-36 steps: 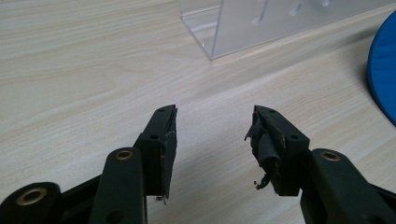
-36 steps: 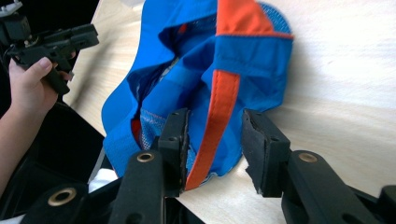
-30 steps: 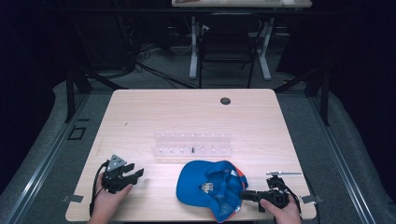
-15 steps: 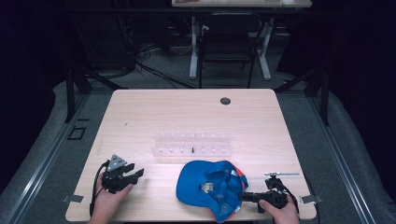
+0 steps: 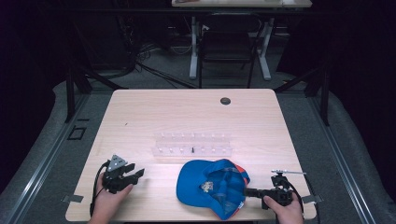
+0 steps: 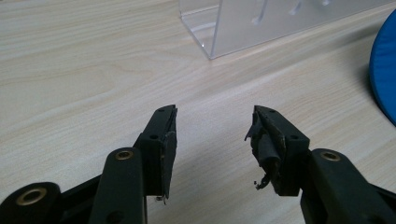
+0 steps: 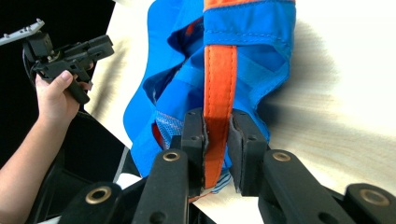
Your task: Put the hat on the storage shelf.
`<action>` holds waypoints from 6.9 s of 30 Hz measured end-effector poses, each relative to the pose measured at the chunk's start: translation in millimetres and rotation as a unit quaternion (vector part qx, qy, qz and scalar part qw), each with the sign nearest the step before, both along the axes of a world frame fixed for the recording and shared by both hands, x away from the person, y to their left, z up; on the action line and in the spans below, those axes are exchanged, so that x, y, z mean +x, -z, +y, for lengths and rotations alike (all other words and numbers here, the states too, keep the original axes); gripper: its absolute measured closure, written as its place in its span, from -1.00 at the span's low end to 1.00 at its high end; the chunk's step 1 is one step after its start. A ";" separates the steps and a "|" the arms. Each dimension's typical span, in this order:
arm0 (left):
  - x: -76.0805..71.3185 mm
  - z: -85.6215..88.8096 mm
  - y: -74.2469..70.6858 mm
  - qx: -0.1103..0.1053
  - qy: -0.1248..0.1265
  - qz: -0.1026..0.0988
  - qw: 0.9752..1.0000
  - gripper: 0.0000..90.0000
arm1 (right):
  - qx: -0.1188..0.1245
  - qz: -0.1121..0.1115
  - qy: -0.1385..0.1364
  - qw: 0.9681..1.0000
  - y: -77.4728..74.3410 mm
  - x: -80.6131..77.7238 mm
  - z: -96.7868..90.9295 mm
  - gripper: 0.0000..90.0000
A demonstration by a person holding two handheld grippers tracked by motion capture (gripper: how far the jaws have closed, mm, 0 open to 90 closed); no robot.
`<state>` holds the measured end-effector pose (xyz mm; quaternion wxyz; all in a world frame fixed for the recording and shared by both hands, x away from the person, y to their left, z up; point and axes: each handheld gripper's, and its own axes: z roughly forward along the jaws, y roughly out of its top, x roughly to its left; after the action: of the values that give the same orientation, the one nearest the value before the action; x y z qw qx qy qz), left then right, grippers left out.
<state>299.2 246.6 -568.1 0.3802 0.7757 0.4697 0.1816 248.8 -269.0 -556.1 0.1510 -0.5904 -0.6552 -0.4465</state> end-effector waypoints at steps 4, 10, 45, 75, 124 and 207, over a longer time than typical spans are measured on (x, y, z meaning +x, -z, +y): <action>0.0 -0.3 0.2 0.001 0.000 0.000 1.000 0.13 | 0.011 -0.002 0.005 1.000 -1.3 1.8 -4.5 0.68; 0.2 -0.3 0.3 0.002 0.000 0.000 1.000 0.13 | 0.035 0.000 -0.002 0.999 -0.4 4.1 -7.4 0.65; 0.4 -0.4 0.4 0.003 0.000 -0.001 1.000 0.13 | -0.120 0.031 -0.027 0.992 -70.7 38.4 2.3 0.73; 0.5 0.2 0.1 0.002 -0.001 -0.001 1.000 0.13 | -0.184 0.038 -0.053 0.981 -159.0 68.8 22.6 0.73; 0.4 -0.4 0.1 -0.001 -0.002 -0.001 1.000 0.13 | -0.083 0.061 -0.060 0.993 -230.9 93.1 42.9 0.74; -0.9 -9.8 -6.6 -0.014 0.013 -0.015 1.000 0.00 | 0.077 0.011 0.024 0.997 -241.4 167.6 101.2 0.74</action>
<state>298.2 236.8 -561.5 0.4005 0.7733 0.4566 0.1819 416.3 -167.8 -314.8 0.1923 -0.5977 -0.6030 -0.4921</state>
